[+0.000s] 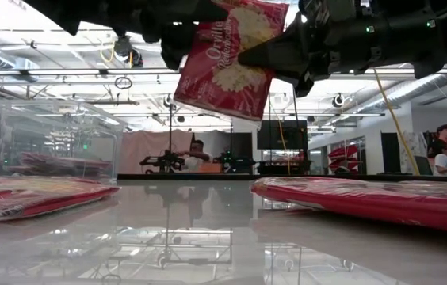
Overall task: Sort popcorn bags into baskets
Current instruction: Stack the red popcorn pack into the bin
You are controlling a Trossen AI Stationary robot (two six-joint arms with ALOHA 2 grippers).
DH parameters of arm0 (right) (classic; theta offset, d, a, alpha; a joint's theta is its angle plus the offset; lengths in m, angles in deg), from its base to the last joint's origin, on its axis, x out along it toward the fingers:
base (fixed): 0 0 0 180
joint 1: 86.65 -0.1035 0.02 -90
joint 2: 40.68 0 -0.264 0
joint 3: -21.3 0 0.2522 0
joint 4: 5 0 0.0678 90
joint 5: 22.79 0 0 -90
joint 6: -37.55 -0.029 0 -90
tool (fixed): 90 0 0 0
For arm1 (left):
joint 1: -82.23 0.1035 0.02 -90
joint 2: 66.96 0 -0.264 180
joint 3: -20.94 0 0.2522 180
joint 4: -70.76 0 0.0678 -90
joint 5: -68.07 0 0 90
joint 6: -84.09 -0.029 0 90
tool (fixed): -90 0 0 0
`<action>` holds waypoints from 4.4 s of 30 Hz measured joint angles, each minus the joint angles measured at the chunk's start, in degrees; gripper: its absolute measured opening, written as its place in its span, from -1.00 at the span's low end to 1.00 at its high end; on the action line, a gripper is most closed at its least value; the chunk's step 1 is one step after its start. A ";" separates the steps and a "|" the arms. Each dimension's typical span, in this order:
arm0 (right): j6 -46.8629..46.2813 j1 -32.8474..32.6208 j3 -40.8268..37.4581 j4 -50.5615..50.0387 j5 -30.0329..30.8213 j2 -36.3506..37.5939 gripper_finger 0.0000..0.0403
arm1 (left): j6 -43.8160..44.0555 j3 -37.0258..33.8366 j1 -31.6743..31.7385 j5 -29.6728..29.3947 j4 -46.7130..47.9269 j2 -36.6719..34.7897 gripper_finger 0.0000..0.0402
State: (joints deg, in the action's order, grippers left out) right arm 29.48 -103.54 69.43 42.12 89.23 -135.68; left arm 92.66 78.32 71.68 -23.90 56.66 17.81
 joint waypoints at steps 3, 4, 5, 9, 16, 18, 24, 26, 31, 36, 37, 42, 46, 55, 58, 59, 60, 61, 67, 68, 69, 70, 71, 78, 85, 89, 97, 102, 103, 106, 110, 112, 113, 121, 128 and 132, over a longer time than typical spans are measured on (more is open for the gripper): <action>0.28 0.00 -0.03 -0.15 -0.13 0.00 -0.92 | 1.32 0.00 0.48 0.41 -1.45 1.54 -0.09; 0.65 0.00 -0.04 -0.22 -0.06 -0.02 -0.92 | 1.56 0.00 0.58 0.45 -1.29 1.56 -0.14; 1.11 0.00 -0.04 -0.13 0.04 -0.02 -0.93 | 1.65 0.00 0.77 0.47 -1.31 1.54 -0.21; 1.91 0.01 -0.04 0.17 0.03 -0.02 -0.93 | 1.65 0.00 1.29 0.47 -1.24 1.54 -0.56; 0.59 0.00 -0.04 0.89 0.39 -0.02 -0.80 | 1.24 0.00 1.35 0.47 -0.84 1.20 -0.86; 0.28 0.02 -0.04 1.63 0.72 -0.02 -0.70 | 1.58 0.00 1.36 0.48 0.51 0.30 -0.80; -3.07 -1.21 0.02 -0.18 5.74 0.02 -0.40 | 2.50 -0.02 2.72 0.92 9.94 -6.51 -0.80; -4.13 -1.99 0.02 -1.05 6.51 0.00 -0.34 | 2.28 -0.03 3.33 0.98 14.61 -9.97 -0.86; -3.24 -3.61 0.02 -1.36 6.54 0.02 -0.29 | 0.18 -0.04 6.29 1.01 23.50 -19.07 -0.86; -4.65 -4.89 -0.04 -4.46 6.54 0.00 -0.29 | -2.20 -0.02 12.50 0.10 33.96 -28.88 -0.80; -4.80 -5.13 -0.07 -4.40 6.54 0.00 -0.29 | -2.30 -0.02 14.19 -0.03 36.53 -31.07 -0.80; -4.44 -5.94 -0.07 -4.17 6.52 0.00 -0.29 | -4.85 -0.02 22.71 -0.11 46.90 -41.26 -0.85; -3.15 -5.67 -0.07 -3.77 6.54 0.00 -0.29 | -6.00 -0.02 29.32 -0.12 51.55 -48.21 -0.85; -2.67 -4.81 -0.07 -3.78 6.54 0.00 -0.29 | -9.74 -0.02 40.94 -0.15 61.12 -54.90 -0.83; -1.48 -4.81 -0.07 -3.73 6.51 0.00 -0.29 | -10.08 -0.02 44.47 -0.12 61.73 -54.85 -0.85; -1.26 -4.81 -0.07 -3.75 6.51 0.00 -0.29 | -10.37 -0.02 45.49 -0.12 61.67 -54.85 -0.85; -1.10 -4.81 -0.07 -3.76 6.51 0.00 -0.29 | -10.72 -0.02 46.44 -0.12 61.66 -54.83 -0.84; -0.90 -4.81 -0.07 -3.74 6.51 0.00 -0.29 | -11.20 -0.02 47.33 -0.12 61.67 -54.81 -0.82; -0.39 -4.81 -0.07 -3.80 6.51 0.00 -0.29 | -12.35 -0.02 53.07 -1.67 64.94 -54.81 -0.79; -0.40 -4.81 -0.07 -3.84 6.51 0.00 -0.29 | -12.01 -0.02 53.62 -1.66 65.81 -54.80 -0.81; -0.41 -4.81 -0.07 -3.91 6.51 0.00 -0.29 | -11.88 -0.02 54.06 -1.56 66.75 -54.79 -0.83; -0.42 -4.81 -0.07 -4.00 6.51 0.00 -0.29 | -11.71 -0.02 54.39 -1.52 67.50 -54.79 -0.84; -0.42 -4.81 -0.07 -4.12 6.51 0.00 -0.29 | -11.50 -0.02 54.66 -1.54 68.15 -54.79 -0.84; -0.42 -4.81 -0.07 -4.09 6.51 0.00 -0.29 | -7.14 -0.91 55.26 -1.54 71.05 -53.77 -0.73; -0.42 -4.81 -0.07 -3.91 6.49 0.00 -0.29 | -3.36 -7.46 55.26 -1.59 66.68 -53.60 -0.78; -0.22 -4.81 -0.07 -3.91 6.49 0.00 -0.29 | -2.39 -9.07 55.36 -1.80 66.69 -53.56 -0.80; -0.20 -4.81 -0.07 -3.93 6.49 0.00 -0.29 | -1.37 -10.64 57.19 -2.39 66.60 -53.18 -0.71; -0.21 -4.81 -0.09 -3.93 6.49 0.00 -0.29 | -1.02 -10.64 57.95 -2.44 66.58 -50.89 -0.70; -0.21 -4.81 -0.09 -3.92 6.49 0.00 -0.29 | -1.02 -10.64 58.02 -2.44 66.58 -50.22 -0.70; -0.20 -4.81 -0.09 -3.72 6.49 0.00 -0.29 | -1.10 -10.64 58.51 -2.45 66.52 -48.21 -0.68; -0.20 -4.81 -0.09 -3.74 6.49 0.00 -0.29 | -1.36 -10.69 58.94 -4.05 66.50 -46.44 -0.57; -0.20 -4.81 -0.09 -3.74 6.47 0.00 -0.29 | -2.51 -10.69 58.95 -5.75 66.54 -46.03 -0.48; -0.18 -4.81 -0.09 -3.74 6.47 0.00 -0.29 | -2.62 -10.69 58.95 -6.45 66.54 -46.02 -0.42; 0.01 -4.81 -0.09 -3.74 6.47 0.00 -0.29 | -2.60 -10.54 58.95 -11.15 63.75 -46.20 0.08; 0.00 -4.81 -0.09 -3.72 6.47 0.00 -0.29 | -1.95 -7.15 58.78 -12.77 64.11 -46.20 0.24; -0.09 -4.81 -0.09 -3.41 6.47 -0.02 -0.29 | -2.16 -5.47 57.14 -12.15 64.10 -46.21 0.20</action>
State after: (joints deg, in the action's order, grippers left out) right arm 29.39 -108.35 69.35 38.71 95.70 -135.70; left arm 90.49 72.85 128.82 -36.05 120.76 -28.40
